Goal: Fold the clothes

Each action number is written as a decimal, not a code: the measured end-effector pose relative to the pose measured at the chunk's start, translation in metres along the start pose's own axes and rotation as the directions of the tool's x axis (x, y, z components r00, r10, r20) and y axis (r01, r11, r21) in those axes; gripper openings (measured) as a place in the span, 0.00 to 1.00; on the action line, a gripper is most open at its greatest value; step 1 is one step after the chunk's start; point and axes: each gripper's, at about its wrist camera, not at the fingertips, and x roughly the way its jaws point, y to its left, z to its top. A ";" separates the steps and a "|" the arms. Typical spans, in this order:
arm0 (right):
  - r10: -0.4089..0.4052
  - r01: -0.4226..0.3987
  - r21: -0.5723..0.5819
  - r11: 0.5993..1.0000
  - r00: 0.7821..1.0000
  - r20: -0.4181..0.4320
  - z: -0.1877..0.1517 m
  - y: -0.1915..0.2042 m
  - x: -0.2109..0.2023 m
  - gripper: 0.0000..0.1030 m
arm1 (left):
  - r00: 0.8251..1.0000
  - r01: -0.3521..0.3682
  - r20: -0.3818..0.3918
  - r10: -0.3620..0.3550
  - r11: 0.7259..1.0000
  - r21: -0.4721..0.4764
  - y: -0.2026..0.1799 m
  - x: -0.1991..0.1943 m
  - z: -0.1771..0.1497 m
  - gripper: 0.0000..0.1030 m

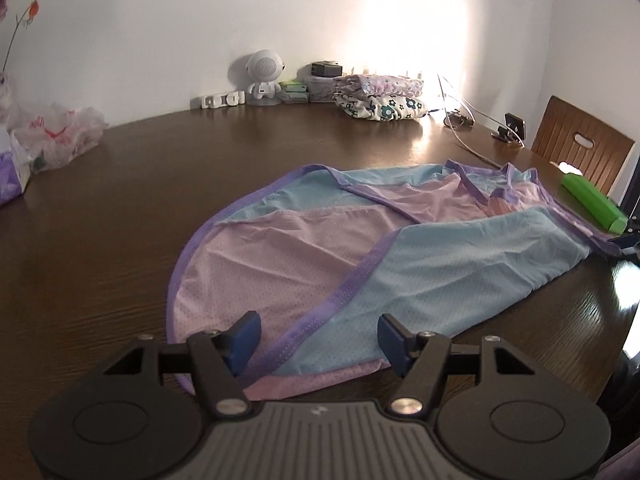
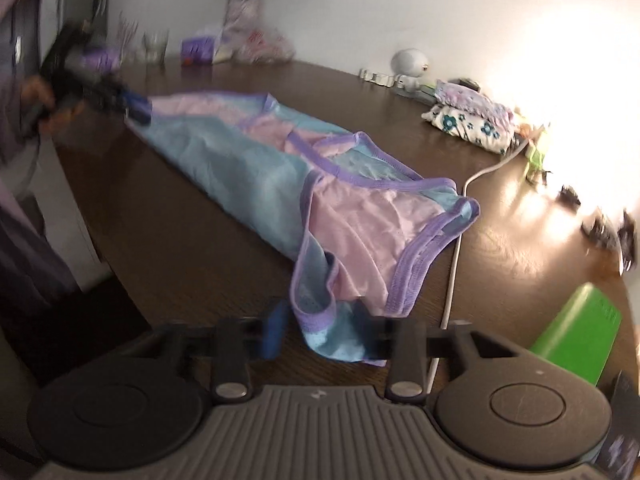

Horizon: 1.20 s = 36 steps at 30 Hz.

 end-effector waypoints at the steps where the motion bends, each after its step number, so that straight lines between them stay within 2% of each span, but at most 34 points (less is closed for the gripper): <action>1: -0.015 0.015 0.015 1.000 1.000 -0.001 0.003 -0.005 0.001 0.04 | 1.000 -0.001 0.002 0.001 1.000 0.003 0.000 -0.001 -0.001 0.62; 5: -0.077 0.072 0.115 0.991 0.996 0.034 0.015 -0.038 0.004 0.05 | 1.000 0.003 0.014 -0.003 1.000 -0.026 0.006 -0.003 -0.004 0.62; 7: -0.134 0.125 0.180 0.976 0.990 0.036 0.019 -0.054 0.013 0.12 | 1.000 -0.010 0.011 0.010 0.999 -0.031 0.007 -0.004 -0.004 0.62; 9: -0.206 0.197 0.215 0.957 0.978 0.021 0.021 -0.059 0.021 0.15 | 1.000 -0.018 0.008 0.018 0.999 -0.048 0.008 -0.007 -0.005 0.62; 10: -0.236 0.228 0.218 0.949 0.972 0.015 0.022 -0.059 0.023 0.19 | 1.000 -0.013 0.006 0.013 0.998 -0.060 0.010 -0.009 -0.006 0.62; 11: -0.267 0.258 0.222 0.940 0.964 0.008 0.022 -0.058 0.024 0.38 | 1.000 -0.008 0.005 0.008 0.997 -0.072 0.011 -0.011 -0.006 0.62; 12: -0.287 0.276 0.220 0.935 0.958 0.016 0.023 -0.057 0.023 0.53 | 1.000 -0.003 0.003 0.003 0.996 -0.084 0.013 -0.013 -0.007 0.62; 15: -0.337 0.319 0.213 0.923 0.940 0.052 0.025 -0.050 0.015 0.54 | 1.000 0.023 0.007 -0.022 0.993 -0.119 0.019 -0.019 -0.010 0.62; 18: -0.315 0.279 0.272 0.921 0.944 0.099 0.027 -0.050 0.004 0.54 | 0.998 0.055 0.018 -0.053 0.988 -0.143 0.025 -0.021 -0.011 0.62; 20: -0.269 0.224 0.289 0.931 0.955 0.125 0.029 -0.047 0.001 0.55 | 0.998 0.064 0.027 -0.061 0.988 -0.140 0.027 -0.020 -0.011 0.58; 22: -0.240 0.200 0.268 0.943 0.962 0.127 0.031 -0.038 0.004 0.56 | 0.997 0.072 0.019 -0.070 0.987 -0.147 0.029 -0.019 -0.009 0.28; 23: -0.233 0.198 0.249 0.948 0.965 0.122 0.031 -0.033 0.007 0.56 | 0.997 0.082 0.006 -0.082 0.987 -0.141 0.029 -0.018 -0.007 0.00; 24: -0.233 0.203 0.231 0.951 0.966 0.110 0.030 -0.029 0.011 0.57 | 0.997 0.082 0.007 -0.082 0.988 -0.127 0.028 -0.021 -0.007 0.04; 27: -0.260 0.241 0.227 0.944 0.964 0.057 0.023 -0.023 0.020 0.57 | 0.997 0.069 0.036 -0.066 0.994 -0.089 0.024 -0.028 -0.008 0.02; 30: -0.257 0.239 0.270 0.933 0.966 0.033 0.018 -0.027 0.023 0.57 | 0.996 0.062 0.070 -0.055 0.993 -0.104 0.025 -0.038 -0.012 0.01; 34: -0.256 0.239 0.280 0.930 0.966 0.024 0.015 -0.029 0.025 0.57 | 0.998 0.041 0.048 -0.035 0.991 -0.130 0.029 -0.039 -0.019 0.01; 36: -0.248 0.231 0.280 0.932 0.968 0.026 0.015 -0.029 0.025 0.57 | 0.999 0.034 0.042 -0.027 0.985 -0.171 0.034 -0.037 -0.019 0.08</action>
